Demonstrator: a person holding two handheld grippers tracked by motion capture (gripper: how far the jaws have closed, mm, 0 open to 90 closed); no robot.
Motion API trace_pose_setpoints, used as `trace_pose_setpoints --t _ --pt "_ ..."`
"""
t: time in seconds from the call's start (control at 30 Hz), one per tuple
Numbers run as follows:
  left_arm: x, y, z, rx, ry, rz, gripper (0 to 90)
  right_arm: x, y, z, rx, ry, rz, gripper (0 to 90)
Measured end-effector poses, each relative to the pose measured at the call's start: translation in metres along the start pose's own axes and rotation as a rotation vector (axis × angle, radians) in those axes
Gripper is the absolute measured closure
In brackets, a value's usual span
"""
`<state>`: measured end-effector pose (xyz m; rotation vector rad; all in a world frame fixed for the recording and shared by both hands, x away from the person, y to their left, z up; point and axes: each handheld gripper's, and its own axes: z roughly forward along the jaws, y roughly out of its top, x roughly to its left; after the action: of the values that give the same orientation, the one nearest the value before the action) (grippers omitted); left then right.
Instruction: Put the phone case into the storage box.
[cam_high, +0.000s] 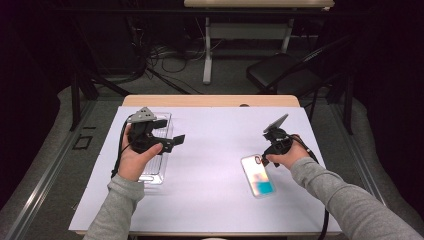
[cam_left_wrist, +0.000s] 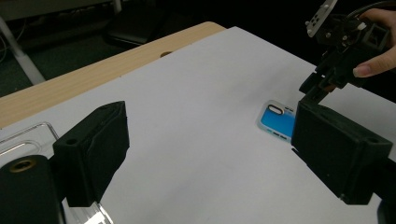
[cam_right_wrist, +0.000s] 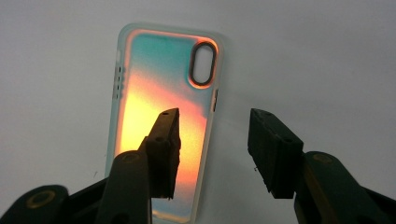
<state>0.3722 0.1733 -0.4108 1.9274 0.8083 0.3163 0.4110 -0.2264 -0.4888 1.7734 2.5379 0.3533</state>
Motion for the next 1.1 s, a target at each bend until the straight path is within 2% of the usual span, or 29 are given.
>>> trace_pose_setpoints --t 0.03,0.07,0.1,0.17,0.27,0.3,0.4,0.43,0.53,0.57,0.67,0.77,0.8,0.83,0.93,0.97,1.1 --pt "0.000 0.000 0.000 0.000 -0.001 0.001 11.7 0.000 -0.001 0.005 -0.047 0.034 0.040 52.3" --pt "0.000 0.000 0.000 0.000 -0.001 0.001 11.8 0.000 -0.001 0.006 -0.044 0.042 0.060 51.7" --pt "0.000 0.000 0.000 0.000 -0.001 0.001 11.9 0.000 0.001 0.002 0.017 0.015 0.048 50.8" --pt "0.000 0.000 0.000 0.001 -0.001 0.000 11.9 0.000 0.000 0.005 0.005 0.017 0.053 50.7" --pt "0.000 -0.001 0.000 0.002 -0.001 -0.001 12.0 0.003 -0.002 0.008 0.014 0.009 0.065 53.1" --pt "0.000 -0.001 0.000 0.002 -0.001 -0.001 12.1 0.004 -0.002 0.008 0.039 -0.005 0.067 54.1" --pt "0.000 -0.001 0.000 0.003 -0.002 -0.001 12.3 0.004 -0.002 0.012 0.021 0.002 0.071 56.0" --pt "0.000 -0.001 0.000 0.003 -0.001 -0.001 12.5 0.006 -0.002 0.013 0.059 -0.016 0.085 58.1" --pt "0.000 -0.001 0.001 0.002 -0.002 -0.002 12.7 0.006 -0.001 0.014 0.073 -0.013 0.091 60.7" --pt "0.001 -0.001 0.000 0.003 -0.001 -0.001 12.8 0.006 -0.002 0.016 0.069 -0.010 0.112 63.2" --pt "0.001 -0.001 0.000 0.002 -0.001 0.000 12.9 0.005 -0.003 0.021 0.057 0.004 0.131 65.2" --pt "0.002 -0.002 0.000 0.001 -0.002 -0.003 13.0 0.005 -0.003 0.022 0.081 -0.008 0.129 67.2" --pt "0.002 -0.002 0.000 0.001 -0.001 -0.003 13.1 0.004 -0.003 0.023 0.083 -0.010 0.128 67.9" --pt "0.002 -0.002 0.000 0.001 -0.001 -0.003 13.1 0.005 -0.003 0.024 0.084 -0.007 0.146 68.1" --pt "0.002 -0.002 -0.001 0.000 0.001 -0.005 13.2 0.004 -0.004 0.026 0.074 -0.002 0.138 69.1" --pt "0.002 -0.002 -0.001 0.000 0.002 -0.005 13.2 0.005 -0.004 0.027 0.065 0.001 0.150 70.0" --pt "0.002 -0.002 0.000 0.001 0.000 -0.004 13.3 0.005 -0.003 0.027 0.081 -0.009 0.142 71.1"
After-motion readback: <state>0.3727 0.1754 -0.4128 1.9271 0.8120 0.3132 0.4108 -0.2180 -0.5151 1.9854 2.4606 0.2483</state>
